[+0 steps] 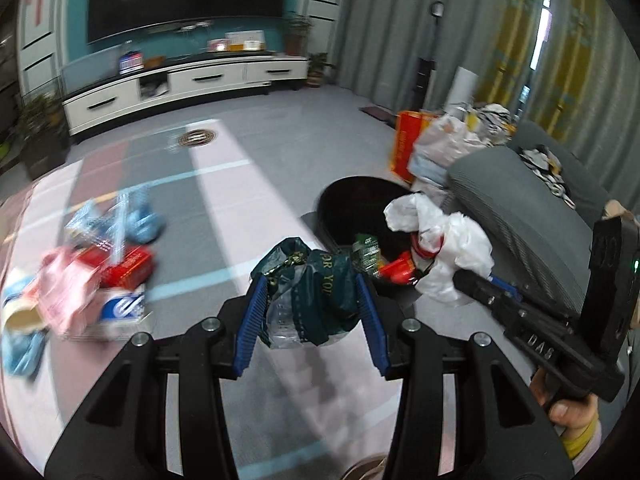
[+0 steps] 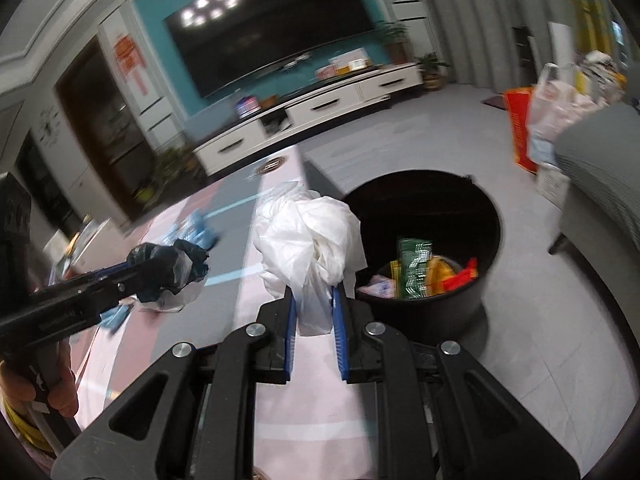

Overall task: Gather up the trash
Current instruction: 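Carry both bags to the black bin and open both tools to drop them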

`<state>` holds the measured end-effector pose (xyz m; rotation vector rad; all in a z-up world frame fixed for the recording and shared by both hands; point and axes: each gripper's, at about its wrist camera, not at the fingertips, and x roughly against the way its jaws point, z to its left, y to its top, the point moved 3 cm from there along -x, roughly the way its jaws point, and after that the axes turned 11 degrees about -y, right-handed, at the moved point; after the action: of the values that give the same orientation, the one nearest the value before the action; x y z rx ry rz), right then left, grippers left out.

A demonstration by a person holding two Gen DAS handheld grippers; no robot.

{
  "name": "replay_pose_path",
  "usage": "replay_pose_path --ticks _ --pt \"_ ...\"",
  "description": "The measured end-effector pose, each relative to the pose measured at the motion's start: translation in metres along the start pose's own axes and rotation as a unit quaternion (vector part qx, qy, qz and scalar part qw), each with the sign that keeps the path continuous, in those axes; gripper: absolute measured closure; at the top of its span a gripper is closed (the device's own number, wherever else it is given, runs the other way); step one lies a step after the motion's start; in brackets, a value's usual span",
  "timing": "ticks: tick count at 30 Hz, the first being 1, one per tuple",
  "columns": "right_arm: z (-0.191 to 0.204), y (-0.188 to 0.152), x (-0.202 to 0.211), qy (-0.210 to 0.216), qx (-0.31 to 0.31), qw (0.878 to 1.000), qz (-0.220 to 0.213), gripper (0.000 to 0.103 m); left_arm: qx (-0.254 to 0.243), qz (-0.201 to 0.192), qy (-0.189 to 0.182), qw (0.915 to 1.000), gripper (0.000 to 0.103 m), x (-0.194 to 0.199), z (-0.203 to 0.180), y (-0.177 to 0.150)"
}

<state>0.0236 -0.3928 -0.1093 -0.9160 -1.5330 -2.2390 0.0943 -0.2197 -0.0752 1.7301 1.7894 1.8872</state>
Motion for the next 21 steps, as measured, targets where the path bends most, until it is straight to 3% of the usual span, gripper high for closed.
replay_pose_path --ticks 10,16,20,21 --pt "-0.048 0.010 -0.031 -0.036 -0.036 0.999 0.001 0.086 -0.034 0.040 -0.038 0.9979 0.056 -0.091 -0.039 0.039" --pt "-0.063 0.018 -0.054 -0.051 -0.046 0.998 0.007 0.084 -0.028 0.065 -0.032 0.9970 0.055 -0.131 -0.039 0.045" --pt "-0.067 0.022 -0.067 -0.062 -0.050 0.997 0.020 0.072 -0.025 0.075 -0.019 0.9967 0.047 -0.151 -0.036 0.046" --pt "-0.068 0.022 -0.069 -0.065 -0.051 0.996 0.022 0.065 -0.022 0.075 -0.019 0.9968 0.037 -0.153 -0.034 0.047"
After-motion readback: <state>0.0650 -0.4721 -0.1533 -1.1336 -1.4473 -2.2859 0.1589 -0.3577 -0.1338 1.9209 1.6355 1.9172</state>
